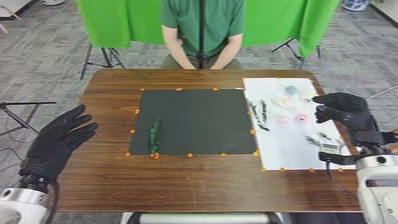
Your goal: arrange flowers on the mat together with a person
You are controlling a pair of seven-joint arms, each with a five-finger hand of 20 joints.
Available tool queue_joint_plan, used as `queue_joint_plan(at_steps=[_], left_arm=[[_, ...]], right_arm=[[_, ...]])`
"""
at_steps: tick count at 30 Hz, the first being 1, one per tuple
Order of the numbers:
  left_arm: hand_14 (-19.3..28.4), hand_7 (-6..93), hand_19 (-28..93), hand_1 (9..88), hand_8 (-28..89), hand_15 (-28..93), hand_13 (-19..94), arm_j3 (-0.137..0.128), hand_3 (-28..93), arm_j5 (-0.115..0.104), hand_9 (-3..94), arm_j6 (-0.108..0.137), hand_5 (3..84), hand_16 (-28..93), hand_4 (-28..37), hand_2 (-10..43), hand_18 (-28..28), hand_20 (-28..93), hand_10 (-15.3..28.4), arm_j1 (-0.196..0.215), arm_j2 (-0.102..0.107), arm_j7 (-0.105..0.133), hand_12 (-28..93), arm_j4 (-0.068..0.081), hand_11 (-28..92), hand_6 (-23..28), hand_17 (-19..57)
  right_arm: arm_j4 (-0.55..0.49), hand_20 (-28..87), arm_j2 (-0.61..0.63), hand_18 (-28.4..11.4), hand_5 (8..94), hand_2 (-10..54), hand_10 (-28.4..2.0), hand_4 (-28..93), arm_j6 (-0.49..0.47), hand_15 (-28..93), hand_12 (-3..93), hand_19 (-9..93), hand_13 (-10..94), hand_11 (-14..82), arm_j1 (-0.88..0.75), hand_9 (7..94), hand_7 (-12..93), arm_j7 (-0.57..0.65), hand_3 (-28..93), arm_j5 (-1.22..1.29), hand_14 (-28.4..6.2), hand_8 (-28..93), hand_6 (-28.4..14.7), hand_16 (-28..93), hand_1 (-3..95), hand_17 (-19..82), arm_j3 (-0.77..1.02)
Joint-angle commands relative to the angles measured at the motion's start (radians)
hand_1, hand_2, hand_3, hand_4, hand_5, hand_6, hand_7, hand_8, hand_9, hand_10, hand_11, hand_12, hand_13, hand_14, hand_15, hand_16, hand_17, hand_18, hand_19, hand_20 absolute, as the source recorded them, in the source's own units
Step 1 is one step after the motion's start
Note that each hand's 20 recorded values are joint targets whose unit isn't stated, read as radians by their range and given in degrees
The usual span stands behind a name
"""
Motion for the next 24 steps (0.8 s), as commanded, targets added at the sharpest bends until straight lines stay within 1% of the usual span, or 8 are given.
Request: queue_joint_plan(at_steps=[1,3,5,8,11,15,23,24], left_arm=[[15.7,19.1,49,31.1,-9,36,26,-0.002,69,-0.002,29.9,-0.005,33.9,0,-22.1,-2.9,22.3,8,12.5,0.007,-0.006,-0.007,19,0.01,22,5.1,-5.1],[15.7,19.0,49,31.1,-9,36,26,-0.001,69,0.0,29.9,-0.006,33.9,0,-22.1,-2.9,22.3,8,12.5,0.005,-0.005,-0.008,19,0.012,22,5.1,-5.1],[15.7,19.0,49,31.1,-9,36,26,-0.001,69,-0.001,29.8,-0.006,33.9,0,-22.0,-2.9,22.3,8,12.5,0.006,-0.005,-0.008,19,0.011,22,5.1,-5.1],[15.7,19.0,49,31.1,-9,36,26,0.0,69,-0.001,29.8,-0.005,33.9,0,-22.0,-2.9,22.3,8,12.5,0.005,-0.003,-0.009,19,0.012,22,5.1,-5.1],[15.7,19.0,49,31.1,-9,37,26,-0.002,69,-0.001,29.9,-0.003,33.9,0,-22.1,-2.9,22.3,8,12.5,0.007,-0.002,-0.009,19,0.011,22,5.1,-5.1],[15.7,19.0,49,31.1,-9,36,26,0.0,69,-0.001,29.8,-0.002,33.8,0,-22.1,-2.9,22.3,8,12.5,0.005,-0.003,-0.012,19,0.012,22,5.1,-5.1],[15.6,19.0,49,31.1,-9,37,26,-0.002,69,-0.001,29.8,-0.008,33.9,0,-22.1,-2.8,22.3,8,12.5,0.007,0.005,-0.01,19,0.016,22,5.1,-5.1],[15.7,19.0,49,31.1,-9,37,26,-0.002,69,-0.005,29.8,-0.003,33.9,0,-22.1,-2.8,22.2,8,12.5,0.009,0.011,-0.007,19,0.016,22,5.1,-5.1]], right_arm=[[0.013,30,0.062,-15.1,52.7,-9.5,-12.7,-28,0.067,63,35.8,60,58,50.8,-0.021,58.4,44,0.223,68,-0.577,-9.9,-16,-0.2,26,35.3,32,-0.014],[0.015,29,0.06,-15.2,52.5,-9.5,-12.9,-28,0.058,64,37.8,60,58,53.0,-0.024,57.2,44,0.261,66,-0.556,-10.4,-16,-0.4,27,34.6,32,-0.012],[0.016,29,0.06,-15.6,52.0,-9.5,-13.3,-28,0.028,66,40.1,60,56,54.4,-0.03,56.1,45,0.29,61,-0.614,-11.1,-16,-0.9,28,34.9,32,-0.008],[0.006,29,0.059,-16.1,51.7,-9.5,-13.7,-28,-0.022,69,42.1,61,55,56.9,-0.048,55.0,46,0.327,59,-0.686,-12.1,-16,-1.3,29,33.2,32,0.0],[-0.005,30,0.061,-16.8,54.2,-9.5,-14.2,-28,-0.089,75,46.6,63,55,62.3,-0.05,56.2,52,0.368,59,-0.725,-13.3,-17,-1.8,33,31.6,31,-0.003],[-0.003,31,0.072,-17.3,58.7,-9.5,-13.4,-28,-0.12,81,51.4,65,59,67.0,-0.052,61.0,58,0.431,65,-0.765,-13.9,-17,-1.7,38,27.7,31,-0.017],[-0.014,31,0.082,-17.5,60.0,-9.5,-13.0,-28,-0.225,81,52.0,66,60,67.4,-0.067,62.1,58,0.538,68,-0.775,-13.8,-17,-1.8,38,26.7,31,-0.031],[-0.012,31,0.082,-17.5,60.3,-9.5,-13.1,-28,-0.235,81,52.0,67,60,67.4,-0.065,62.2,58,0.55,68,-0.78,-13.8,-17,-1.9,38,26.6,31,-0.037]])
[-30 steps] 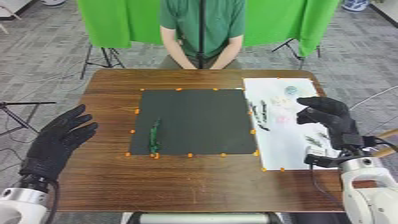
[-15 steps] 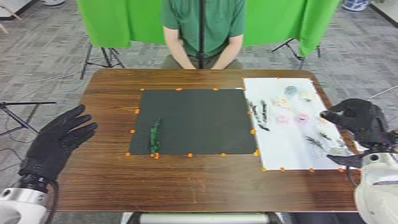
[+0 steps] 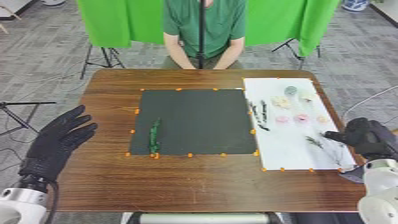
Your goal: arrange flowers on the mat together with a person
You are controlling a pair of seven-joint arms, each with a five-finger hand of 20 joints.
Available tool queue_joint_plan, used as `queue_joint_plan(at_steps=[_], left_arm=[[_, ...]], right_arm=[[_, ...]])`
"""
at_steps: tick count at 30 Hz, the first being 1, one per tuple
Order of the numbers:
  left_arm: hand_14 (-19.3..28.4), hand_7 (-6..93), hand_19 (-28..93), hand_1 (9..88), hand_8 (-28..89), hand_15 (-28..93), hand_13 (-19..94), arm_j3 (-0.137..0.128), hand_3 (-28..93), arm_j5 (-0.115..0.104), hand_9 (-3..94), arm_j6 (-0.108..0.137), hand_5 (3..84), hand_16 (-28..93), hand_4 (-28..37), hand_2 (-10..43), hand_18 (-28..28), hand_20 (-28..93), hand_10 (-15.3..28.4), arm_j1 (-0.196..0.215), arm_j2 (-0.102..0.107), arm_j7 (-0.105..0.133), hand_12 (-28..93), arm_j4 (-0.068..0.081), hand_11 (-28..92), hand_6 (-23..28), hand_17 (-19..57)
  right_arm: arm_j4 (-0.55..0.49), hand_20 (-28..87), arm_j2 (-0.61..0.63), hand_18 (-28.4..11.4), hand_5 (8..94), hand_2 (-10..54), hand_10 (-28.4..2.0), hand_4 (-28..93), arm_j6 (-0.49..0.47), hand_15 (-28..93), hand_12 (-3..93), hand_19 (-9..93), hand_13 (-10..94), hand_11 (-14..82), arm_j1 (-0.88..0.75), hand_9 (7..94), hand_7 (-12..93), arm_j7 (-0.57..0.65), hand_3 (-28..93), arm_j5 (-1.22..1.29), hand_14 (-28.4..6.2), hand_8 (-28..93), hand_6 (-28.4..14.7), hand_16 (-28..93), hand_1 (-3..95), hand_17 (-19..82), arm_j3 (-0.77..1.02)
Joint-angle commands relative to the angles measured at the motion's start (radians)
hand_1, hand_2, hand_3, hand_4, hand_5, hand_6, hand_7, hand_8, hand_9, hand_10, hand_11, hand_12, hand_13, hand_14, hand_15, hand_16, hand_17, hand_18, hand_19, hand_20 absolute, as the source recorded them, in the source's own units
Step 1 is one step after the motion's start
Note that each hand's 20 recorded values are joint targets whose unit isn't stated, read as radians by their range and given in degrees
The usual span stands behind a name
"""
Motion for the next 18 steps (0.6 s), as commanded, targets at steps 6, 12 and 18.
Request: queue_joint_plan(at_steps=[6,12,18], left_arm=[[15.6,19.0,49,31.1,-9,37,26,0.003,69,-0.002,29.8,-0.009,33.9,0,-22.1,-2.8,22.2,8,12.5,0.004,0.012,-0.008,19,0.013,22,5.2,-5.1],[15.6,18.9,49,31.1,-9,37,26,0.002,69,-0.002,29.8,-0.01,33.9,0,-22.1,-2.8,22.2,8,12.6,0.004,0.013,-0.011,18,0.012,22,5.2,-5.2],[15.6,19.0,49,31.2,-9,36,26,0.003,68,-0.001,29.8,-0.009,33.9,0,-22.1,-2.8,22.3,8,12.5,0.003,0.015,-0.013,19,0.013,22,5.2,-5.2]], right_arm=[[0.011,30,0.006,-17.6,60.7,-9.5,-13.2,-28,-0.072,80,51.5,67,60,65.8,-0.012,62.4,56,0.117,70,-0.014,-13.6,-17,-2.0,37,26.5,31,-0.044],[0.036,29,0.023,-17.7,60.8,-9.5,-13.4,-28,-0.061,80,51.1,67,60,65.6,0.004,62.2,55,0.153,69,-0.046,-13.7,-16,-2.1,37,26.2,31,-0.078],[0.058,29,0.039,-17.7,61.0,-9.5,-13.2,-28,-0.05,80,50.9,67,61,65.8,0.011,62.5,55,0.189,69,-0.094,-13.7,-16,-2.1,36,28.1,31,-0.097]])
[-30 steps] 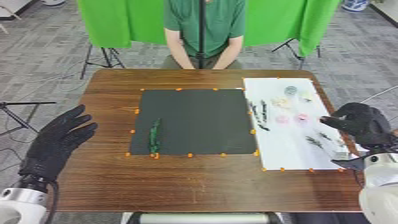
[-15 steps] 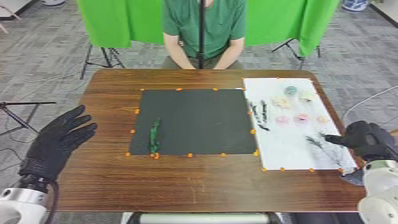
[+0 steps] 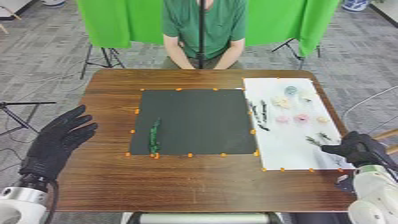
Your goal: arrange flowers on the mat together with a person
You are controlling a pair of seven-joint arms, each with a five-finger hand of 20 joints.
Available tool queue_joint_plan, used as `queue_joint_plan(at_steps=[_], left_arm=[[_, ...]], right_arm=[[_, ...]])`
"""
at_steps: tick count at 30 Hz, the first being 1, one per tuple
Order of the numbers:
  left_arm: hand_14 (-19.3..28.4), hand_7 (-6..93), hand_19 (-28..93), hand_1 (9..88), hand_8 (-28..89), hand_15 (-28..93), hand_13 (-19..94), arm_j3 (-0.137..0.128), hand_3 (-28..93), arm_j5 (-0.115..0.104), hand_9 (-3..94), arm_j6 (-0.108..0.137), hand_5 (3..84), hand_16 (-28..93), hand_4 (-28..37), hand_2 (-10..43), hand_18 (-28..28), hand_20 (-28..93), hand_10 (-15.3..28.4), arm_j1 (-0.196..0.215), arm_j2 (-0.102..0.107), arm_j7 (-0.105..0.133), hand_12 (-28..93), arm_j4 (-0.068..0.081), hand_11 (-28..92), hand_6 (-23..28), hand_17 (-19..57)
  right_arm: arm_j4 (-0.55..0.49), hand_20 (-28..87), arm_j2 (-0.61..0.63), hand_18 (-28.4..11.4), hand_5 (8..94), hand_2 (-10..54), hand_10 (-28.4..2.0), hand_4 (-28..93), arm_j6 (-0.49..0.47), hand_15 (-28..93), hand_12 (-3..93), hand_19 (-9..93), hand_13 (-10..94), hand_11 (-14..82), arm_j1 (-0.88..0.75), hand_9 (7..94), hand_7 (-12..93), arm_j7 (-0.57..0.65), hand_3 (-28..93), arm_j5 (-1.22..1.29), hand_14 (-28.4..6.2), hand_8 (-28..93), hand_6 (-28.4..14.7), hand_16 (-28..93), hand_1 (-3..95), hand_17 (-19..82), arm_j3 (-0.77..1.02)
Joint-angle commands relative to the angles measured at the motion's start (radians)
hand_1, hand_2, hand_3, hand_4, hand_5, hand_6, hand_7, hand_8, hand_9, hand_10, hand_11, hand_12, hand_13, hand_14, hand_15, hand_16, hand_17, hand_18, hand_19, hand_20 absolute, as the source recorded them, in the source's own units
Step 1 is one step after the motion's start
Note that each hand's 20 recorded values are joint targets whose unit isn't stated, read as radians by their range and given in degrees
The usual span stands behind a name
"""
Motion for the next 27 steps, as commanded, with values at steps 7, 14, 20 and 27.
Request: queue_joint_plan(at_steps=[7,14,20,27], left_arm=[[15.6,19.1,49,31.1,-9,37,26,0.002,69,0.0,29.8,-0.011,33.9,0,-22.1,-2.9,22.3,8,12.5,0.005,0.002,-0.015,19,0.01,22,5.1,-5.2],[15.6,19.0,49,31.2,-9,37,26,0.004,69,0.0,29.8,-0.008,33.9,0,-22.1,-2.8,22.2,8,12.5,0.008,0.001,-0.015,18,0.009,22,5.2,-5.2],[15.6,19.0,49,31.1,-9,36,26,0.003,69,0.0,29.8,-0.006,33.9,0,-22.0,-2.8,22.2,8,12.6,0.012,-0.001,-0.014,19,0.007,22,5.2,-5.2],[15.6,19.1,49,31.1,-9,37,26,-0.002,68,0.0,29.8,-0.005,33.9,0,-22.1,-2.7,22.3,8,12.6,0.015,0.0,-0.012,19,0.005,22,5.2,-5.2]], right_arm=[[0.053,29,0.033,-17.0,61.5,-9.5,-11.5,-28,0.011,81,50.8,68,62,67.4,0.02,63.5,57,0.045,65,-0.08,-12.7,-16,-1.2,36,38.1,32,-0.052],[0.076,29,0.022,-16.4,64.8,-9.5,-10.2,-28,0.015,82,50.8,69,67,68.8,0.032,69.7,57,0.038,38,-0.04,-11.2,13,0.5,37,58.5,34,-0.081],[0.087,29,0.02,-16.2,73.8,-9.5,-9.7,-28,0.077,84,50.6,73,74,68.8,0.036,77.7,55,0.01,62,-0.033,-10.8,16,1.3,37,50.0,37,-0.095],[0.054,30,0.026,-16.6,77.8,-9.5,-9.3,-28,0.173,85,51.0,75,77,70.0,0.043,80.6,54,-0.005,74,-0.023,-10.1,18,0.5,37,45.7,39,-0.091]])
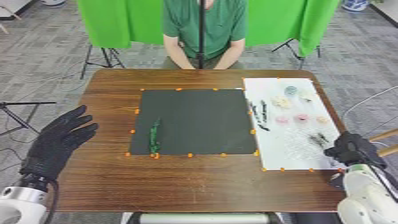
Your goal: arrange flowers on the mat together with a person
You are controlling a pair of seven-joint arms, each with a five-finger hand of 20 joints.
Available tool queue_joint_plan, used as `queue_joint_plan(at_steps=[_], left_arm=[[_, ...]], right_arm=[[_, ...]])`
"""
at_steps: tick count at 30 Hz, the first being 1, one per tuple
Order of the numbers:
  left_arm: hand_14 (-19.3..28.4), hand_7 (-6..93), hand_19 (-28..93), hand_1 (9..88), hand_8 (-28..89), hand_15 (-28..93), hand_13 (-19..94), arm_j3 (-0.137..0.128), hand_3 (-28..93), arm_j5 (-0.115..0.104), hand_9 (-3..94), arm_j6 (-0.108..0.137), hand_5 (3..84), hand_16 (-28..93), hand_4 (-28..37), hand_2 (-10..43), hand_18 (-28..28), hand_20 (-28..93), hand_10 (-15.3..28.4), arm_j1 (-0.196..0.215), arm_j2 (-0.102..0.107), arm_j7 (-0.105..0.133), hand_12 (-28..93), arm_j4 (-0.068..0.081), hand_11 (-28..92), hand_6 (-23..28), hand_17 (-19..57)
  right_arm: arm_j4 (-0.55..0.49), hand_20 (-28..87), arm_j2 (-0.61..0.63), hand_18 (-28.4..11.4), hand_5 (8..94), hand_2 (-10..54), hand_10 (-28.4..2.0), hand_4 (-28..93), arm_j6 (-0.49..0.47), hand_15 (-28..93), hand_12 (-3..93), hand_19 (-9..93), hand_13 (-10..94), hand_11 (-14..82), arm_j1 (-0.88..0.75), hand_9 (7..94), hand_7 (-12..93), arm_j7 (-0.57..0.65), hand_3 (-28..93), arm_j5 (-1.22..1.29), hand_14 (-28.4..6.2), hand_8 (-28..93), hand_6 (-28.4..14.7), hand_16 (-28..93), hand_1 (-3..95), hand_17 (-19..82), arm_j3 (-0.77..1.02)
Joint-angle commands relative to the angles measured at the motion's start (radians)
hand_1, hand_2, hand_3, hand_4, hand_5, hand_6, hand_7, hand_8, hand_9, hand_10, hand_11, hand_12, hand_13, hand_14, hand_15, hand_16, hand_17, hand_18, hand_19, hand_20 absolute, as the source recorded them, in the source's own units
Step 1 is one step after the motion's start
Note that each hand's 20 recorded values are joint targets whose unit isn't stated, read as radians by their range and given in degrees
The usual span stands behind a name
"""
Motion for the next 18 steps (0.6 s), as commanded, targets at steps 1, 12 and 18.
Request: queue_joint_plan(at_steps=[1,12,18], left_arm=[[15.6,19.1,49,31.1,-9,36,26,-0.003,68,-0.002,29.8,-0.002,33.9,0,-22.0,-2.7,22.3,8,12.6,0.019,-0.005,-0.005,19,0.001,22,5.2,-5.2],[15.7,19.2,49,31.1,-9,37,26,-0.019,69,-0.001,29.8,0.008,33.9,0,-22.0,-2.7,22.2,8,12.6,0.035,-0.009,-0.004,18,-0.008,22,5.2,-5.2],[15.7,19.2,49,31.1,-9,36,26,-0.03,69,-0.003,29.8,0.016,33.8,0,-21.9,-2.8,22.2,8,12.5,0.053,-0.014,-0.005,19,-0.016,22,5.1,-5.2]], right_arm=[[-0.031,31,0.001,-16.6,77.9,-9.5,-9.2,-28,0.093,86,51.0,76,77,70.3,-0.002,81.1,54,-0.024,74,-0.002,-10.1,18,0.4,37,45.5,39,-0.003],[-0.162,31,0.028,-16.8,79.4,-9.5,-8.9,-27,0.115,87,50.7,78,79,71.7,0.119,83.2,56,-0.043,79,0.027,-10.1,18,0.6,36,43.8,41,-0.081],[-0.16,31,0.026,-16.8,79.4,-9.5,-8.9,-27,0.006,88,50.7,78,80,72.3,0.296,83.7,56,-0.134,78,0.082,-10.1,19,0.2,36,44.8,41,-0.258]])
